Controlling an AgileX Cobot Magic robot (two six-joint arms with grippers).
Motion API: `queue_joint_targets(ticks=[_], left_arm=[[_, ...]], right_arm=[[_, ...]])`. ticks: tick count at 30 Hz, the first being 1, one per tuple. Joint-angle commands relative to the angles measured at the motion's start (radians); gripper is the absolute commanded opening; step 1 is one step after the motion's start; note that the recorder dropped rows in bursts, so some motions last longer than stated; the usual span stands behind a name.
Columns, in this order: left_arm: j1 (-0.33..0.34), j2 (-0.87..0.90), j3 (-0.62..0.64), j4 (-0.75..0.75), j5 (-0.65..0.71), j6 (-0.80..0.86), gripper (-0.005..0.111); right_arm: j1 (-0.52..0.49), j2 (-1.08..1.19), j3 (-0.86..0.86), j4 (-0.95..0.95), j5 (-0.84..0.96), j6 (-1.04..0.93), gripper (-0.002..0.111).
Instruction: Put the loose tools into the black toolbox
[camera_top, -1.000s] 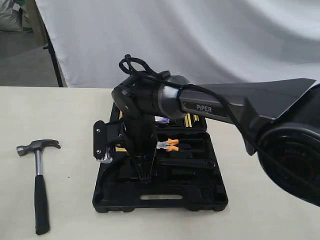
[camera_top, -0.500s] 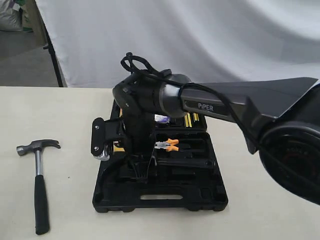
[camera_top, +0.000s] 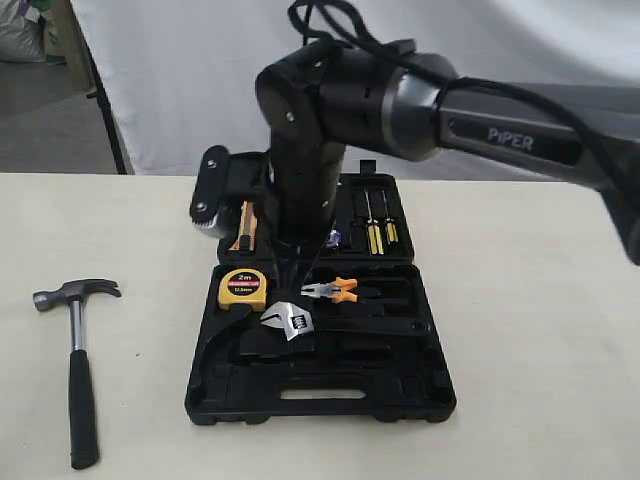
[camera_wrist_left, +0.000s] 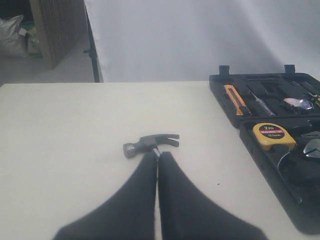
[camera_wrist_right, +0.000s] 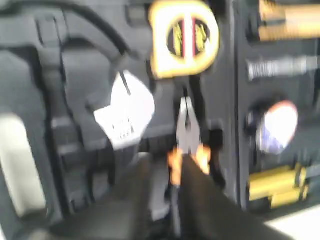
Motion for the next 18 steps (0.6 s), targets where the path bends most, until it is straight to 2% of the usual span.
queue_joint_targets(ticks=[1, 8, 18], left_arm=[[-0.005, -0.003, 0.002, -0.008, -0.001, 0.000, 0.001], [-0.005, -0.003, 0.002, -0.008, -0.001, 0.000, 0.001], [-0.005, -0.003, 0.002, -0.008, -0.001, 0.000, 0.001]], right_arm=[[-0.083, -0.011, 0.004, -0.002, 0.141, 0.038, 0.000], [-0.240, -0.009, 0.060, 0.153, 0.155, 0.016, 0.000], [-0.306, -0.009, 0.217, 0.148, 0.140, 0.017, 0.000]])
